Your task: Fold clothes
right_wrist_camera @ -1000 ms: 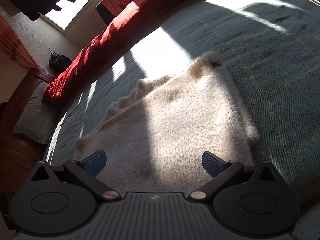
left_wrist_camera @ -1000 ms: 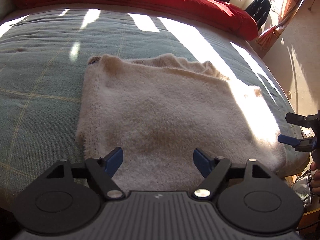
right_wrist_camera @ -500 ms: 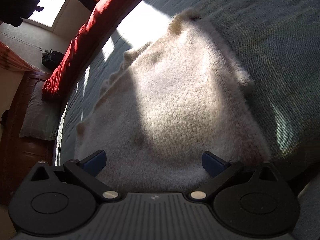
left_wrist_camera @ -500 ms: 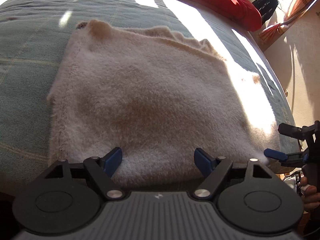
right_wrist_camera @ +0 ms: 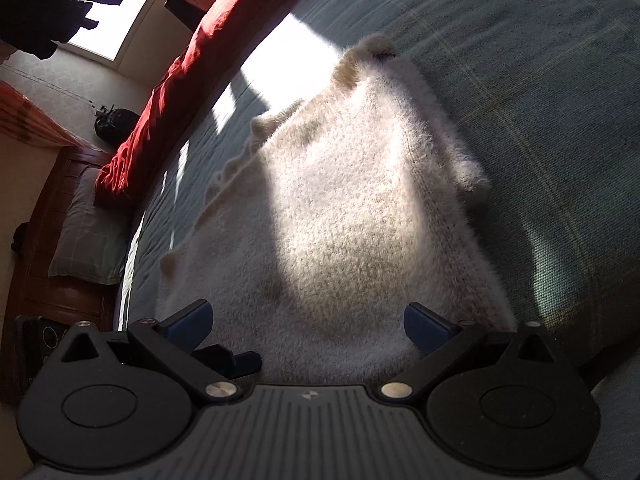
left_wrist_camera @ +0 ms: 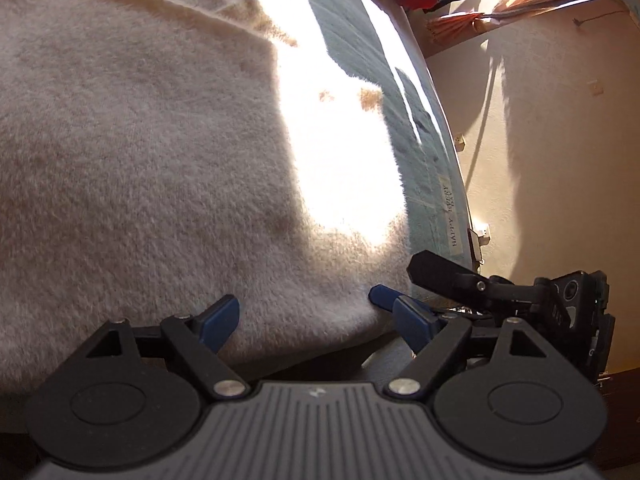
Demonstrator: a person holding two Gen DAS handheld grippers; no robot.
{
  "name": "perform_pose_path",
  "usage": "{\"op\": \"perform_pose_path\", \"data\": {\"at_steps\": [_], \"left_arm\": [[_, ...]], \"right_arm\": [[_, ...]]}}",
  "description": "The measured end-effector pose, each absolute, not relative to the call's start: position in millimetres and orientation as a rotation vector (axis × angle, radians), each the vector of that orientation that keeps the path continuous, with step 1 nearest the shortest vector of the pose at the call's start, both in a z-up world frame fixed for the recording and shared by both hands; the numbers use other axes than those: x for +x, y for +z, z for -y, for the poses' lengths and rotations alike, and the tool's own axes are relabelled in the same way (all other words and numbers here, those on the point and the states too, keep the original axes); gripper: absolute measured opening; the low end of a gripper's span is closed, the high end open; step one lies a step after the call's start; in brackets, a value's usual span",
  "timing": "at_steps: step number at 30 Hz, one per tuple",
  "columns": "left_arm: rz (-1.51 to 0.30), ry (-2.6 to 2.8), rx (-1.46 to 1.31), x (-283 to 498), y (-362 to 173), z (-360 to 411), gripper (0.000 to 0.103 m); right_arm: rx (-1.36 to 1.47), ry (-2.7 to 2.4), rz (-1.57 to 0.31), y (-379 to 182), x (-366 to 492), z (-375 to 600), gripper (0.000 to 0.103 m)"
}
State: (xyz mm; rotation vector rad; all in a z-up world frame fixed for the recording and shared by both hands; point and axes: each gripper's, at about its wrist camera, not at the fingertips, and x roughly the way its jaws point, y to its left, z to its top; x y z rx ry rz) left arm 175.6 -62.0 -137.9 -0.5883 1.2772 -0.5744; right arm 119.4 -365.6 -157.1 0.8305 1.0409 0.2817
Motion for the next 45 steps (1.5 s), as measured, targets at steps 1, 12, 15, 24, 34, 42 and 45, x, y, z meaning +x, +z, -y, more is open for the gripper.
{"op": "perform_pose_path", "data": {"at_steps": [1, 12, 15, 24, 34, 42, 45], "left_arm": [[-1.295, -0.569, -0.591, 176.5, -142.3, 64.8, 0.084], [-1.177, -0.154, -0.656, 154.6, -129.6, -57.2, 0.084], [-1.142, -0.12, -0.607, 149.0, -118.3, -64.7, 0.084], [-1.163, -0.19, -0.445, 150.7, -119.5, -40.2, 0.084], [-1.043, -0.249, -0.418, 155.5, -89.2, -37.1, 0.084], [-1.019, -0.288, -0.288, 193.7, -77.8, -7.5, 0.084], [-0.996, -0.283, -0.216, 210.1, -75.7, 3.2, 0.084]], "right_arm": [[0.835, 0.278, -1.041, -158.1, 119.7, 366.6, 0.103], [0.799, 0.233, -1.057, -158.9, 119.3, 359.0, 0.103], [0.764, 0.216, -1.06, -153.1, 118.0, 353.1, 0.103], [0.568, 0.264, -1.054, -123.6, 116.0, 305.0, 0.103], [0.42, 0.235, -1.009, -104.5, 116.7, 286.3, 0.103], [0.347, 0.204, -0.986, -102.0, 140.7, 285.6, 0.103], [0.308, 0.199, -0.97, -102.5, 160.6, 281.6, 0.103]]}}
